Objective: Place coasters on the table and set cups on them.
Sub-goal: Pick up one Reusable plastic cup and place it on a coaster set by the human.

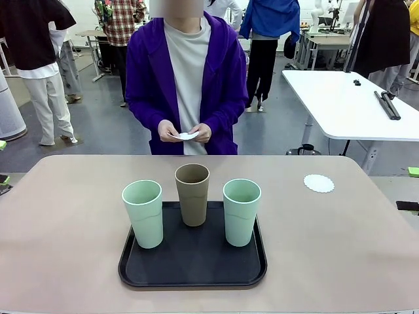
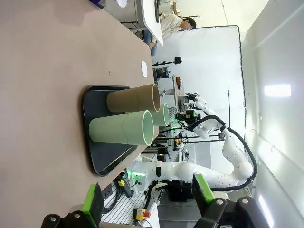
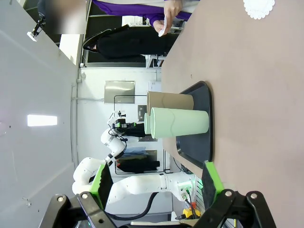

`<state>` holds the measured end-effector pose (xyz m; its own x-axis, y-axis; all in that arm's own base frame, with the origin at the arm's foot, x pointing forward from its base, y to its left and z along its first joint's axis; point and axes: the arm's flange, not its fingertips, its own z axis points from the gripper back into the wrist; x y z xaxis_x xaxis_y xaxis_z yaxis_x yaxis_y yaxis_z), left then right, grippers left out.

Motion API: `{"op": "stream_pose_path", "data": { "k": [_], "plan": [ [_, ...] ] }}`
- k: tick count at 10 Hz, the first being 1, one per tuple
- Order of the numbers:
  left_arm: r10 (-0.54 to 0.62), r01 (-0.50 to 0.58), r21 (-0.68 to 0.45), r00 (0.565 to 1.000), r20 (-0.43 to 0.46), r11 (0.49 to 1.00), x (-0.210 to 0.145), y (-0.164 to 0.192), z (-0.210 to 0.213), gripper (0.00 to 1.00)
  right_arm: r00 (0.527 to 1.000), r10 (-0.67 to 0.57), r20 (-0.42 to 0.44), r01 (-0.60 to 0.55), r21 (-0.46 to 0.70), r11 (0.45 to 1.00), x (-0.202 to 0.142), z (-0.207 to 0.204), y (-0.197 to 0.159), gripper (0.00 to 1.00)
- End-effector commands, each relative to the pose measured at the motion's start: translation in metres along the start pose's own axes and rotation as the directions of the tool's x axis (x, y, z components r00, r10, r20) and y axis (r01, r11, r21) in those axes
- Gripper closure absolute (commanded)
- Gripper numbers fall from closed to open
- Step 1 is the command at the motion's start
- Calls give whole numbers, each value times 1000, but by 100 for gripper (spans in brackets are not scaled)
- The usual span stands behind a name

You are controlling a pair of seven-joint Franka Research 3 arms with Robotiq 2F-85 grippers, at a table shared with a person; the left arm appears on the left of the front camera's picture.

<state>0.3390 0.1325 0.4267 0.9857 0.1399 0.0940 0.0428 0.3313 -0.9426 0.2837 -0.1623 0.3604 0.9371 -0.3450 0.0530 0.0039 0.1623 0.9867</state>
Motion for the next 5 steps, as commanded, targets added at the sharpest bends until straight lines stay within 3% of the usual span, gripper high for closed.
{"op": "stream_pose_path", "data": {
  "k": [1, 3, 5],
  "plan": [
    [-3, 3, -15, 1000, 5, 1000, -1, -1, 1, 0, 994, 96, -51, -98, -46, 994, 8, 1, 21, 0],
    [-3, 3, -15, 1000, 5, 1000, -1, -1, 1, 0, 956, 245, -164, -274, -185, 944, 16, -6, 76, 0],
    [-3, 3, -15, 1000, 5, 1000, -1, -1, 1, 0, 797, 483, -362, -588, -285, 757, 7, -28, 152, 0]
  ]
}}
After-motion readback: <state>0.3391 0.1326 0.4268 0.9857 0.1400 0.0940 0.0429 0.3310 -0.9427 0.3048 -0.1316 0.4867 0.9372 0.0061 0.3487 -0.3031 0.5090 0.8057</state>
